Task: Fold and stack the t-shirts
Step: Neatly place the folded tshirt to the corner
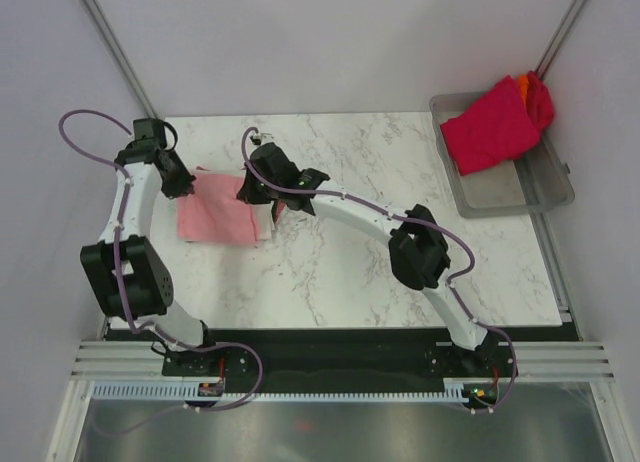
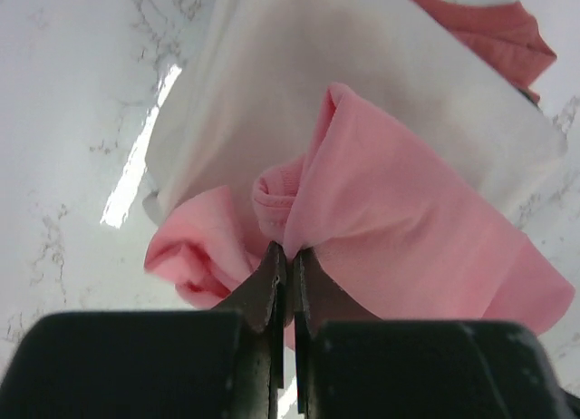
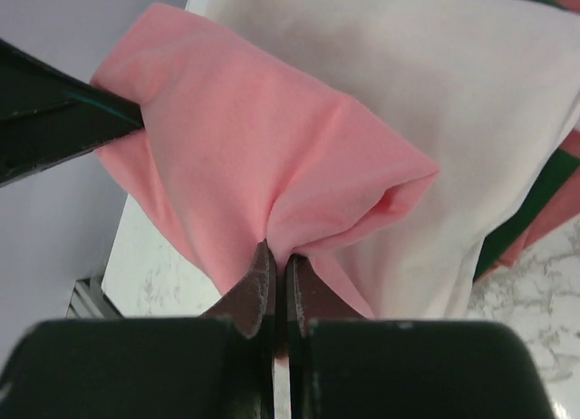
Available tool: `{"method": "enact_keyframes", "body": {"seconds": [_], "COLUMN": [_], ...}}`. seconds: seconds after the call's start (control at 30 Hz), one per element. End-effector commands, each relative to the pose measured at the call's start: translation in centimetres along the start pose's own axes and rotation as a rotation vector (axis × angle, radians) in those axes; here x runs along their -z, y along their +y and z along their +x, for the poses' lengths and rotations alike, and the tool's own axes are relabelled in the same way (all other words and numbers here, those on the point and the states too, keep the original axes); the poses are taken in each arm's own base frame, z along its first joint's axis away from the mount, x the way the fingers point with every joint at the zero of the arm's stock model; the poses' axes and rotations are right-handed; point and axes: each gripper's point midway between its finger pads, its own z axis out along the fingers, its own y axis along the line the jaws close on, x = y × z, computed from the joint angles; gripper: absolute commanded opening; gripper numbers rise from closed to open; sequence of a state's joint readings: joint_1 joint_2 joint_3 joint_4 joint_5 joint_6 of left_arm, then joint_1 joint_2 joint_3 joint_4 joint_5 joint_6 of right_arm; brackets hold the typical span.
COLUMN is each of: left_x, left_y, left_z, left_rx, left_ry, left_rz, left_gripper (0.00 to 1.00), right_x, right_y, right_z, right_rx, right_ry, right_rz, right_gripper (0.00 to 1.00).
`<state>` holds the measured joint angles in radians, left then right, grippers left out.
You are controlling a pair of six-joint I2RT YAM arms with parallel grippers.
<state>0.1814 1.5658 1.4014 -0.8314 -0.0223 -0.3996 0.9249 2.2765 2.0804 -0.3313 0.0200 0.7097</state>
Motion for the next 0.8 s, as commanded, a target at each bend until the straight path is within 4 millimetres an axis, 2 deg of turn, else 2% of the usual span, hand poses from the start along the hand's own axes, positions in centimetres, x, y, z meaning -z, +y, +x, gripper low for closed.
{"method": "enact_keyframes", "body": {"seconds": [0.0, 0.03, 0.07, 0.1, 0.13, 0.17, 0.2, 0.23, 0.27, 0.33, 0.4, 0.43, 0.47, 0.5, 0.53, 0.57, 0.6, 0.63, 0.67, 0.7, 0.73, 0.77], "left_x": [-2.9, -3.9, -5.1, -5.8, -6.3, -6.6, -6.5, -6.3, -6.0, -4.1, -2.4, -0.2, 0.8, 2.1, 3.9, 4.8, 5.4, 6.1, 6.8, 6.9, 7.1, 6.6], "left_y": [-1.5, -1.6, -2.1, -2.7, -3.3, -3.5, -3.7, -3.4, -3.2, -3.1, -2.7, -2.6, -2.5, -2.6, -3.2, -3.6, -4.1, -5.3, -6.7, -6.8, -8.1, -8.4], "left_z": [-4.6, -5.0, -5.6, -5.5, -5.4, -5.3, -5.1, -5.1, -5.0, -5.9, -6.4, -7.3, -7.6, -7.9, -8.1, -8.1, -7.8, -7.2, -6.1, -5.9, -5.1, -3.6], "left_rx": [0.047, 0.059, 0.071, 0.083, 0.077, 0.071, 0.057, 0.058, 0.054, 0.046, 0.047, 0.052, 0.052, 0.051, 0.050, 0.047, 0.037, 0.023, 0.011, 0.010, 0.002, 0.002], "left_ry": [-0.067, -0.059, -0.049, -0.033, -0.018, -0.013, -0.019, -0.035, -0.041, -0.099, -0.142, -0.200, -0.222, -0.245, -0.274, -0.282, -0.280, -0.261, -0.229, -0.234, -0.204, -0.170], "left_rz": [0.005, -0.002, 0.000, 0.013, 0.030, 0.031, 0.019, -0.006, -0.008, -0.022, -0.036, -0.030, -0.026, -0.015, 0.028, 0.058, 0.091, 0.158, 0.250, 0.257, 0.335, 0.367], "left_gripper": [0.06, 0.18, 0.37, 0.60, 0.63, 0.78, 0.86, 0.86, 0.86, 0.86, 0.86, 0.86, 0.86, 0.86, 0.86, 0.85, 0.85, 0.85, 0.84, 0.84, 0.84, 0.83], "right_x": [-2.3, -2.7, -4.1, -4.5, -4.6, -4.7, -4.1, -4.0, -2.8, -2.3, -0.7, -0.4, 1.3, 1.8, 2.8, 5.4, 6.7, 7.4, 10.2, 11.6, 13.1, 16.5], "right_y": [-1.1, -1.6, -2.9, -3.4, -4.3, -4.8, -4.9, -5.8, -4.9, -6.1, -5.8, -6.8, -5.9, -6.9, -7.0, -6.0, -6.0, -8.2, -9.1, -9.1, -10.5, -9.8], "right_z": [-3.8, -5.2, -4.9, -5.4, -6.3, -6.4, -7.0, -6.3, -7.8, -7.3, -8.3, -7.8, -9.0, -8.2, -8.4, -9.9, -10.0, -8.8, -9.0, -8.7, -9.4, -10.8], "right_rx": [-0.048, -0.056, -0.064, -0.072, -0.083, -0.087, -0.078, -0.061, -0.051, -0.030, -0.020, -0.007, 0.006, 0.017, 0.044, 0.055, 0.062, 0.079, 0.073, 0.076, 0.060, 0.056], "right_ry": [-0.119, -0.159, -0.163, -0.176, -0.191, -0.194, -0.208, -0.198, -0.241, -0.237, -0.251, -0.237, -0.258, -0.237, -0.237, -0.265, -0.267, -0.229, -0.226, -0.231, -0.238, -0.287], "right_rz": [0.025, 0.030, 0.053, 0.061, 0.072, 0.084, 0.089, 0.117, 0.100, 0.131, 0.130, 0.149, 0.133, 0.155, 0.155, 0.129, 0.124, 0.151, 0.142, 0.139, 0.132, 0.100], "right_gripper": [0.03, 0.38, 0.54, 0.68, 0.97, 0.98, 0.98, 0.98, 0.98, 0.98, 0.98, 0.98, 0.98, 0.98, 0.98, 0.98, 0.98, 0.96, 0.93, 0.93, 0.90, 0.88]}}
